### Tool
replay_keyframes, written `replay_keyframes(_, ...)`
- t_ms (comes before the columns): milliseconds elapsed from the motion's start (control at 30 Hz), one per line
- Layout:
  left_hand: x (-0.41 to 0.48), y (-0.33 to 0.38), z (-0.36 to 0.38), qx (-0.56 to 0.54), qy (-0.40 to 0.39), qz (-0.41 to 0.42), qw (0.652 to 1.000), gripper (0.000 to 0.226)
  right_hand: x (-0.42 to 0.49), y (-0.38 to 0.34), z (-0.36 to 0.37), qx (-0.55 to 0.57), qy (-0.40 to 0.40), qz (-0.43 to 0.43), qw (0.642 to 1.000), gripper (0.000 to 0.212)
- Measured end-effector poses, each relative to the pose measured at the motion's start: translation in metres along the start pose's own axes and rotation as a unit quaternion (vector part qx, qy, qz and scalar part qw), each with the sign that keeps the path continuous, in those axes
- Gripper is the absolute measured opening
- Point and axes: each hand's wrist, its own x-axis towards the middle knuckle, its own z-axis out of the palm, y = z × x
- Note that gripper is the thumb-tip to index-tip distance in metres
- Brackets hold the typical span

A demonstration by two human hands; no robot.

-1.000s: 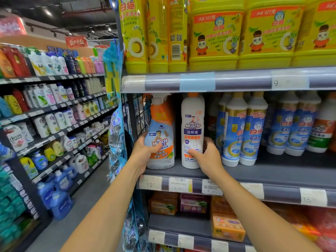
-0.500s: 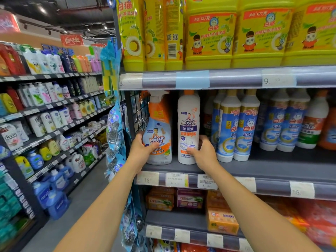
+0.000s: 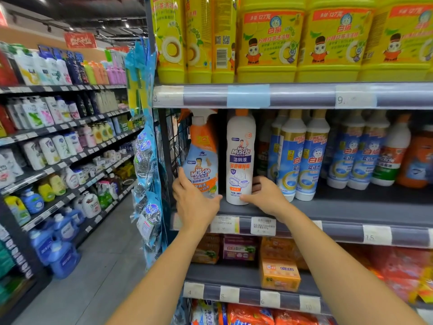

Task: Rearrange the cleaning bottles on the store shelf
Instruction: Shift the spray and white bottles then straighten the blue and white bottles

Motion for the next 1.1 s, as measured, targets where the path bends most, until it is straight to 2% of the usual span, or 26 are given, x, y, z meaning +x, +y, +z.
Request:
replay_keyframes(167,-0.001,0.004,0.01,0.065,0.025,-0.012,0.998,0.134,0.005,-0.005,0.0,-0.024,-0.023,-0.045,0.998,0.054)
replay_keyframes(400,0.003,-0.005,0.008,0.057,0.029,0.002,0.998,0.131,0.01,0.002,0.001,-0.049,-0.027,-0.065,0.996,0.056)
replay_keyframes(600,0.002,-0.005,0.006,0.066,0.019,0.01,0.998,0.133,0.009,0.0,0.003,-0.074,-0.019,-0.063,0.995,0.057)
replay_keyframes(733,0.001,-0.009,0.006,0.053,0.019,0.023,0.998,0.13,-0.008,-0.007,0.005,-0.124,0.019,-0.037,0.991,0.05)
replay_keyframes(800,-0.003,-0.01,0.005,0.029,0.026,0.026,0.999,0.12,-0.024,-0.004,0.0,-0.135,0.052,-0.05,0.988,0.045)
replay_keyframes(900,-0.024,-0.003,0.002,-0.026,0.09,0.058,0.994,0.085,-0.051,0.011,-0.028,-0.084,0.123,-0.069,0.986,0.037)
replay_keyframes(1000,-0.052,0.021,0.005,-0.071,0.127,0.187,0.972,0.053,-0.065,0.023,-0.07,0.015,0.231,-0.042,0.972,0.026)
replay_keyframes(1100,-0.071,0.053,0.02,-0.09,0.065,0.336,0.935,0.033,-0.052,0.035,-0.104,0.068,0.329,-0.006,0.942,0.034)
